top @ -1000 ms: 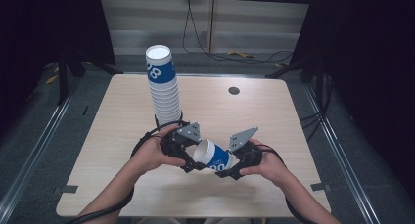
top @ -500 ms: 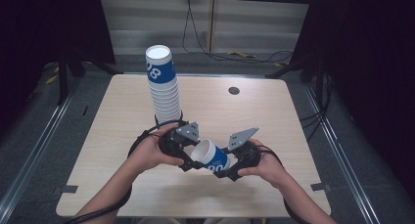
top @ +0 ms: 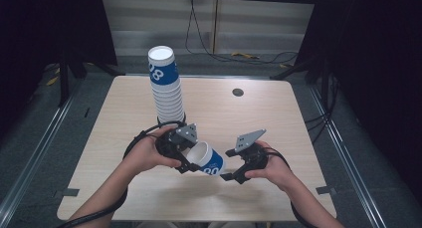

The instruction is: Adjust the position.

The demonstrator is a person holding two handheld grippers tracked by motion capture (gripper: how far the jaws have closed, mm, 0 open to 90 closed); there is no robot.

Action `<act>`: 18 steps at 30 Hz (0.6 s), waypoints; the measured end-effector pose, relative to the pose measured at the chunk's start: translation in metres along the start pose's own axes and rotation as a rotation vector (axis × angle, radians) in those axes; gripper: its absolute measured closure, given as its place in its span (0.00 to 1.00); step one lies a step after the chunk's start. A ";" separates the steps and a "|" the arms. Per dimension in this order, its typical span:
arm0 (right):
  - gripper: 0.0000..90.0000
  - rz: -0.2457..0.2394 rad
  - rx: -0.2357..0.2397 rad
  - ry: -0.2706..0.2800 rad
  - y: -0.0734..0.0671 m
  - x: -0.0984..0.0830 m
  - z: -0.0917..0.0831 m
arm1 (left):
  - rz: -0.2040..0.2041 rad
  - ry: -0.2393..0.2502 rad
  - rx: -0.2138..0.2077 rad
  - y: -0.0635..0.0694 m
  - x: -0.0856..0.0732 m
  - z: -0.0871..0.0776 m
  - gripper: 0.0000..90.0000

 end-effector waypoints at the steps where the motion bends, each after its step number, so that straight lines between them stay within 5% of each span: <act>1: 0.16 0.002 -0.001 -0.001 0.000 0.000 0.000 | -0.009 -0.001 0.006 0.000 -0.001 0.000 0.28; 18: 0.15 0.018 -0.030 -0.019 0.002 -0.002 -0.003 | 0.026 -0.143 0.021 -0.002 -0.015 0.000 0.27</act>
Point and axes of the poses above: each handheld gripper's, and its own axes: z roughly forward along the jaws, x roughly out of its top, y roughly to its right, the point moved 4 cm from there along z, roughly forward along the jaws, and after that the axes turned 14 degrees about x, right-handed, at the moved point
